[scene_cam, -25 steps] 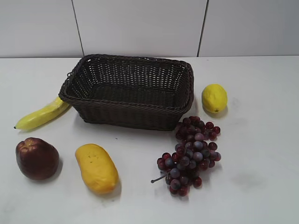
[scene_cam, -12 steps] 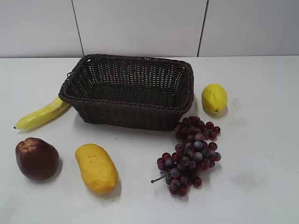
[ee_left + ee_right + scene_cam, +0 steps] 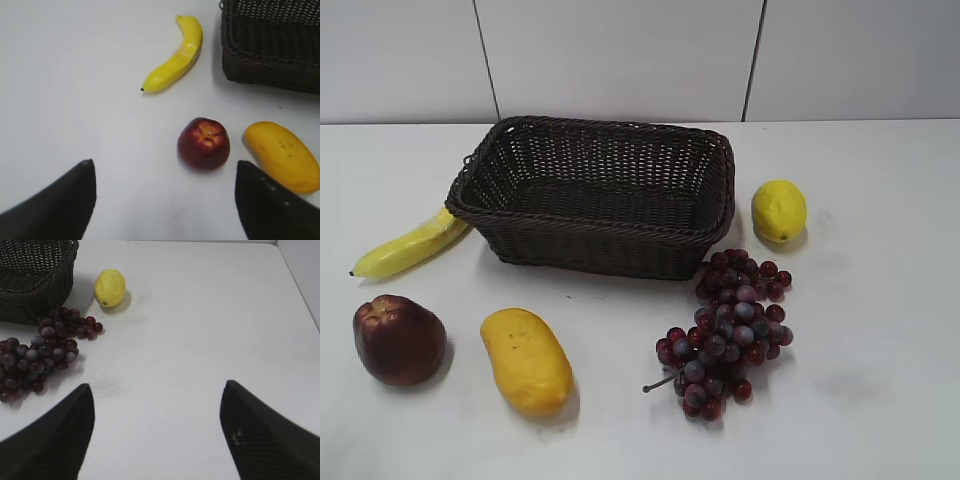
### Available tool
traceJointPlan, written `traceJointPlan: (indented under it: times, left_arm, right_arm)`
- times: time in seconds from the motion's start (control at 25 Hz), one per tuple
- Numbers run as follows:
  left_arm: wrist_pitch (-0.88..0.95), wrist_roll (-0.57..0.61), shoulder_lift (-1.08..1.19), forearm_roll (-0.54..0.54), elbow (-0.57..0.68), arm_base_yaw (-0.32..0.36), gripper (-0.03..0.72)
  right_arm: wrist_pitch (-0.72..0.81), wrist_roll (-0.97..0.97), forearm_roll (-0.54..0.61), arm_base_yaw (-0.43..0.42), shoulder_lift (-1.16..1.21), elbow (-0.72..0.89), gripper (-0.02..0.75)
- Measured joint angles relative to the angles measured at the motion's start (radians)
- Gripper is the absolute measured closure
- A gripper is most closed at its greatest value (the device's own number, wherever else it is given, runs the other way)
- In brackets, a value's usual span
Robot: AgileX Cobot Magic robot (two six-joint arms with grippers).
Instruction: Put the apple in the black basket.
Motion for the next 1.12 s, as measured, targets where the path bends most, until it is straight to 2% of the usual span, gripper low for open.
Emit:
traceJointPlan:
  times: [0.2, 0.44, 0.52, 0.88, 1.12]
  left_arm:
    - [0.043, 0.003, 0.2, -0.003, -0.068, -0.094, 0.036]
    - [0.028, 0.004, 0.356, 0.049, -0.072, -0.29, 0.04]
    - [0.015, 0.004, 0.39, 0.082, -0.073, -0.329, 0.043]
    - [-0.077, 0.004, 0.508, 0.188, -0.076, -0.348, 0.045]
    - [-0.144, 0.004, 0.641, 0.212, -0.076, -0.348, -0.001]
  right_arm:
    - [0.0, 0.0, 0.0, 0.0, 0.0, 0.0, 0.148]
    - [-0.001, 0.0, 0.0, 0.0, 0.0, 0.0, 0.148]
    - [-0.001, 0.0, 0.0, 0.0, 0.0, 0.0, 0.148]
    - [0.0, 0.0, 0.0, 0.0, 0.0, 0.0, 0.147]
    - [0.0, 0.0, 0.0, 0.0, 0.0, 0.0, 0.147]
